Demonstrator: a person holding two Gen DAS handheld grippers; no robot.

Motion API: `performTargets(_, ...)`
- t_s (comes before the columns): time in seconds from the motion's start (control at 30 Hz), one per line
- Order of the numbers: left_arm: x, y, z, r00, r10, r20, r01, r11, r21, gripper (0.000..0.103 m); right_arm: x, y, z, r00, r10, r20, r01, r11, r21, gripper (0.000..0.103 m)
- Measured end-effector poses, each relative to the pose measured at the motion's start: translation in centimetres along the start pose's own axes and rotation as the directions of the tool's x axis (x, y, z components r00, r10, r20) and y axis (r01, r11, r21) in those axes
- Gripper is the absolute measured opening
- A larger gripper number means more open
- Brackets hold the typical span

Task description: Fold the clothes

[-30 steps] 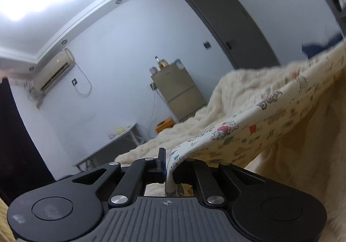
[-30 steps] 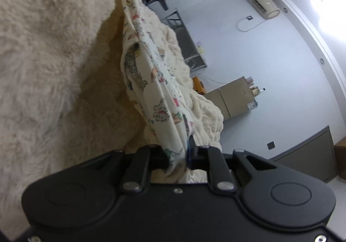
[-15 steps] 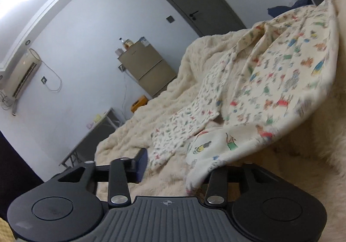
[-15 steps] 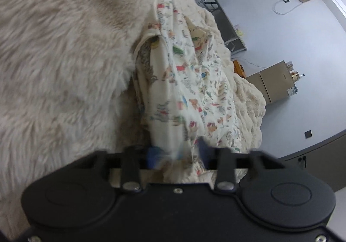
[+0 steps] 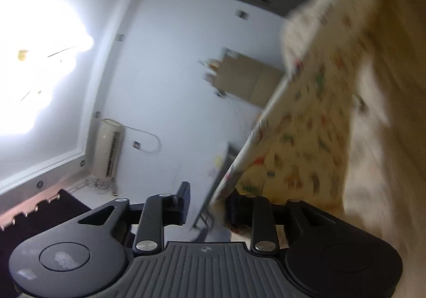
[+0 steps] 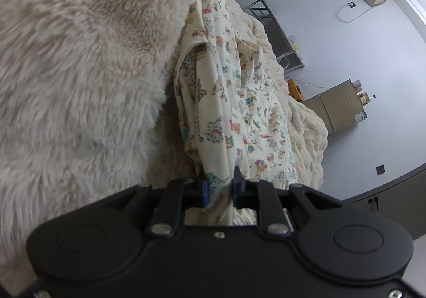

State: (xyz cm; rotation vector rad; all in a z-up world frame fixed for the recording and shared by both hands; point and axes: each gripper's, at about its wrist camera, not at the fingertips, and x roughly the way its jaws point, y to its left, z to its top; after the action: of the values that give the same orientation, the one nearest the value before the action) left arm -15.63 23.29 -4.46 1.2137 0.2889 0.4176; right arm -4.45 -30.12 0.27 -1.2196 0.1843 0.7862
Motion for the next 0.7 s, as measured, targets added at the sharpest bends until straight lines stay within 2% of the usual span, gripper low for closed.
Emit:
performTargets(0.07,-0.7,-2.3,-2.3,0.990,-0.134,-0.054,0.136,0.989,0.049,0.030,0.3,-0.4,0.1,1.000,0.017,-0.005,-0.017,1.000,0.000,0.015)
performTargets(0.13,-0.7,-3.5,-3.7,0.977,-0.199,-0.081,0.202,0.979,0.031,0.029,0.3,-0.3,0.2,1.000,0.022,-0.010,-0.022,1.000,-0.003,0.015)
performTargets(0.2,-0.3,-4.1,-5.2,0.960,-0.262,-0.098,0.259,0.965,-0.041,0.029,0.3,-0.1,0.2,1.000,0.025,-0.019,-0.025,1.000,-0.007,0.015)
performTargets(0.23,-0.1,-4.0,-5.4,0.958,-0.273,-0.091,0.267,0.961,-0.074,0.029,0.3,0.0,0.2,0.999,0.026,-0.022,-0.026,1.000,-0.008,0.016)
performTargets(0.33,1.5,-3.6,-6.4,0.935,-0.353,-0.040,0.331,0.908,-0.258,0.029,0.3,0.0,0.2,0.999,0.027,-0.028,-0.028,1.000,-0.009,0.016)
performTargets(0.4,3.2,-3.7,-6.9,0.924,-0.378,-0.058,0.348,0.895,-0.279,0.025,0.4,0.0,0.2,0.999,0.026,-0.028,-0.027,1.000,-0.009,0.015)
performTargets(0.43,4.0,-3.4,-6.8,0.927,-0.370,-0.059,0.343,0.902,-0.263,0.013,0.5,-0.1,0.3,0.999,0.027,-0.027,-0.027,1.000,-0.009,0.015)
performTargets(0.47,4.7,-2.9,-6.5,0.931,-0.360,-0.059,0.336,0.909,-0.248,0.006,0.5,-0.2,0.3,0.999,0.027,-0.026,-0.027,1.000,-0.010,0.015)
performTargets(0.57,6.8,-0.5,-4.0,0.956,-0.292,-0.033,0.280,0.939,-0.198,0.006,0.6,-0.2,0.3,0.999,0.026,-0.023,-0.026,1.000,-0.015,0.015)
performTargets(0.63,9.0,1.8,-1.4,0.974,-0.225,-0.011,0.223,0.969,-0.102,0.006,0.6,-0.3,0.3,0.999,0.024,-0.022,-0.024,1.000,-0.019,0.015)
performTargets(0.7,12.0,4.6,0.9,0.988,-0.151,0.013,0.151,0.988,-0.020,0.006,0.6,-0.3,0.4,1.000,0.020,-0.018,-0.020,1.000,-0.020,0.015)
